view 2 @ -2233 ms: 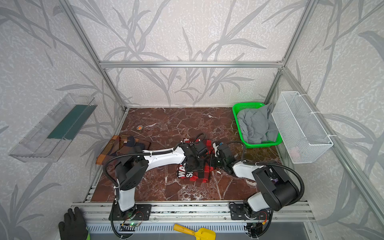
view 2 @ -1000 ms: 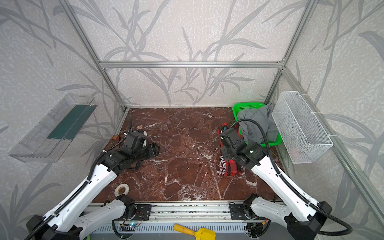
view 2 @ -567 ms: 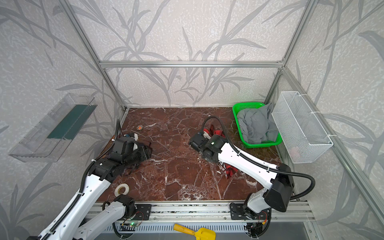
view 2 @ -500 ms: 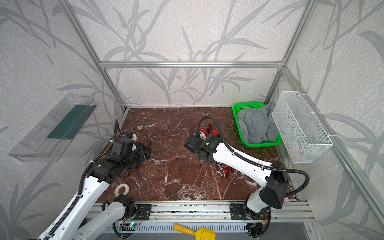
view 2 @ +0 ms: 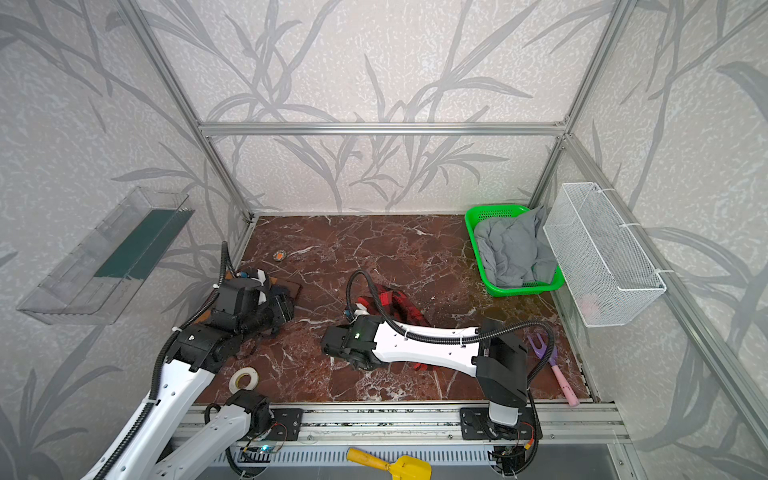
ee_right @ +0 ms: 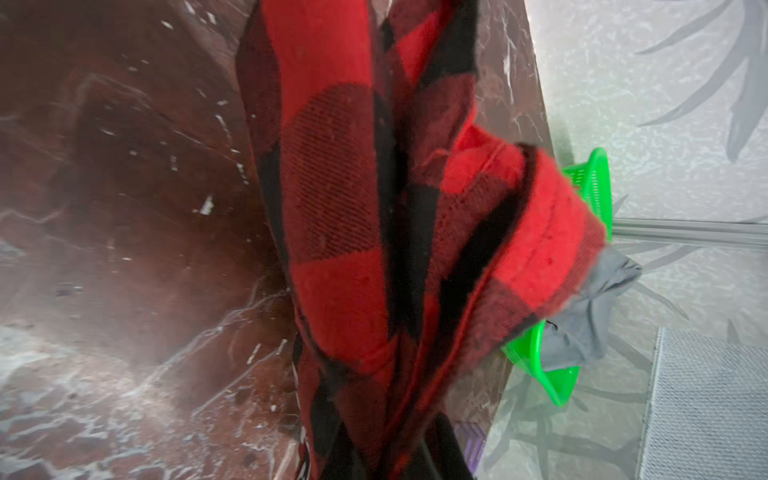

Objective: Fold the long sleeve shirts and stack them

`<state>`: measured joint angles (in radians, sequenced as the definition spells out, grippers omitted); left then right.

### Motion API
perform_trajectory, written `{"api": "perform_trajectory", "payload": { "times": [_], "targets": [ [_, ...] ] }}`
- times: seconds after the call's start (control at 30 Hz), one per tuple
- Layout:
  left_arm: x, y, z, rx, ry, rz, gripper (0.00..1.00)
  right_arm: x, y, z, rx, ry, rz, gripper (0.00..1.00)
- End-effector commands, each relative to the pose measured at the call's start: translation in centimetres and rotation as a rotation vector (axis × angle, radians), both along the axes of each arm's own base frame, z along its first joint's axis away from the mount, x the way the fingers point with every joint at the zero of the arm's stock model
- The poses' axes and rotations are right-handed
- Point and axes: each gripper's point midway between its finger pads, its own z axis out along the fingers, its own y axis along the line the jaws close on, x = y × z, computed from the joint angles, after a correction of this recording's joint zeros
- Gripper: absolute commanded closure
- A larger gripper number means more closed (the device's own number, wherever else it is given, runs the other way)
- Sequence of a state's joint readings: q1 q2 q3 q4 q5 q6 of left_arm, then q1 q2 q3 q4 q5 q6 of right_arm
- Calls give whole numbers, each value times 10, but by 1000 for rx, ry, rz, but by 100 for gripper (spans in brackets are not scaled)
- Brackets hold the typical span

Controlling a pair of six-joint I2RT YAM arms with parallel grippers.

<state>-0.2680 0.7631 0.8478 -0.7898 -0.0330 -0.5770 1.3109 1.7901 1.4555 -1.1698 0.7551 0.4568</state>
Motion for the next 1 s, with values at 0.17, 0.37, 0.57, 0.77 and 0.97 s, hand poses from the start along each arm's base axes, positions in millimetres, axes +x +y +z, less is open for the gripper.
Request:
{"api": "perform_trajectory", "payload": {
  "times": [0.17, 0.37, 0.57, 0.77, 0.97],
  "targets": [
    [-3, 7, -4, 31, 16, 17, 37, -41, 27, -31, 108, 80, 3, 95],
    [-2, 8, -8, 35, 30, 20, 37, -75, 45, -42, 162, 140, 42, 72],
    [-2, 7, -10, 34, 40, 21, 37, -102, 55, -51, 200, 187, 40, 51],
    [-1, 3, -14, 15, 53, 12, 37, -126, 65, -28, 298, 242, 103, 45],
    [1, -24, -28, -91, 88, -87, 37, -128, 56, 19, 488, 275, 132, 44]
  ]
}}
